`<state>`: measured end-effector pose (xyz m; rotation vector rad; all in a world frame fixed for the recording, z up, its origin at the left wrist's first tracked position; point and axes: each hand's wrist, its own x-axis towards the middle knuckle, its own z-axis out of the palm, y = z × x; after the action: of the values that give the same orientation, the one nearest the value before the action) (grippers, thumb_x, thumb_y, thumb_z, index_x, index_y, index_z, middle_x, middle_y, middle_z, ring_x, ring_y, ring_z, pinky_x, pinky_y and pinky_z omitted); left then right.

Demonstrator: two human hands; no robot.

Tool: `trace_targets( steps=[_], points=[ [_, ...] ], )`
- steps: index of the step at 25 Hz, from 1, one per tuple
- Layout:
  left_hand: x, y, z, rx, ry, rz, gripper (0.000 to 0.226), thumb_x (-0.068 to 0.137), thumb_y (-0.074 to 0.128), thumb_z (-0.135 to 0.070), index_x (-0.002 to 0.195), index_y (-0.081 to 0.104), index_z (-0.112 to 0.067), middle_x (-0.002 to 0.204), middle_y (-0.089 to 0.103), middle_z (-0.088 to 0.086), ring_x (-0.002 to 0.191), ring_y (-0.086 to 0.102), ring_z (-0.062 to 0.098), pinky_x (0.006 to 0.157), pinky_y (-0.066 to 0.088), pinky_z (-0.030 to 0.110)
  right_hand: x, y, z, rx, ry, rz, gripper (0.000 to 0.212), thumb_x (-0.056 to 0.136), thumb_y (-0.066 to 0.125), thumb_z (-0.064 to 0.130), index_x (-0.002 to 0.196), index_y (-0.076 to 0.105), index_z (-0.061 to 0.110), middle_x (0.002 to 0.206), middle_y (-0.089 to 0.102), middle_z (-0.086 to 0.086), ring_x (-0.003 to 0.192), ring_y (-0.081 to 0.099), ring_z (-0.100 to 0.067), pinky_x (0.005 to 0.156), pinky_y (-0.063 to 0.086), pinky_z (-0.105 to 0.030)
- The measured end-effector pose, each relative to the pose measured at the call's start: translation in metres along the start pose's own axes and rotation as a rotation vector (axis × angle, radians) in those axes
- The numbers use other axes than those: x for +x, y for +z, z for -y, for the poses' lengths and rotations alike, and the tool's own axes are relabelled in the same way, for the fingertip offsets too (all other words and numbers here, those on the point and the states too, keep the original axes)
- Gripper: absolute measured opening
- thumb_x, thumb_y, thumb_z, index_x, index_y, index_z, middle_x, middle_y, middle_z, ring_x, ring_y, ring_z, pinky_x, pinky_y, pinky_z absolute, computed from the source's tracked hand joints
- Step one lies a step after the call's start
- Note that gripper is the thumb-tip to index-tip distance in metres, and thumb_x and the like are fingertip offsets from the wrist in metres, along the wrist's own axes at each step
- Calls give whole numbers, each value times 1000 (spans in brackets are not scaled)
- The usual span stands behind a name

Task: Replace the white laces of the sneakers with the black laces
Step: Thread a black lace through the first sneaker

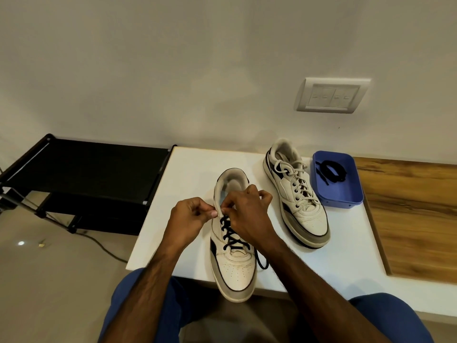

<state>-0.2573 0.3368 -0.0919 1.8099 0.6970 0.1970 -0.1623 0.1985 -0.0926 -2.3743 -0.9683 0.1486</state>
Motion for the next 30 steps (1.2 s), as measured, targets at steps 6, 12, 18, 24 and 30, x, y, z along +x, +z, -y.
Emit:
trace_targets(
  steps=[6, 12, 18, 24, 30],
  points=[
    [3, -3, -1, 73, 24, -19, 7, 80, 83, -11, 82, 77, -15, 79, 77, -6, 78, 71, 4, 81, 56, 23, -2, -8, -10, 155, 41, 36, 11, 89, 73, 31, 86, 69, 40, 93, 68, 20, 103, 37, -3, 97, 15, -36],
    [1, -2, -2, 160, 102, -24, 10, 77, 86, -15, 84, 79, -16, 78, 77, -9, 77, 71, 0, 72, 50, 7, -2, -4, -7, 299, 85, -36, 29, 83, 72, 16, 96, 57, 37, 86, 69, 18, 105, 44, 0, 92, 18, -32],
    [-1, 5, 0, 178, 150, -92, 13, 75, 88, -16, 84, 79, -14, 78, 76, -8, 75, 71, 1, 74, 53, 11, -2, -2, -6, 354, 74, -36, 37, 79, 65, 5, 88, 49, 36, 88, 66, 16, 101, 47, 0, 85, 20, -29],
    [-1, 7, 3, 238, 264, -92, 16, 78, 85, -10, 87, 73, -13, 82, 74, -10, 79, 69, 2, 74, 54, 15, 2, -2, -12, 409, 67, 37, 37, 80, 65, 5, 87, 50, 38, 88, 66, 18, 100, 49, 0, 87, 20, -21],
    [12, -6, 1, 318, 435, 182, 52, 86, 76, -2, 120, 58, -37, 108, 54, -9, 93, 65, 4, 76, 49, 10, 3, -11, -16, 258, -2, 94, 22, 89, 69, 17, 97, 60, 36, 85, 64, 18, 102, 42, -5, 84, 19, -29]
  ],
)
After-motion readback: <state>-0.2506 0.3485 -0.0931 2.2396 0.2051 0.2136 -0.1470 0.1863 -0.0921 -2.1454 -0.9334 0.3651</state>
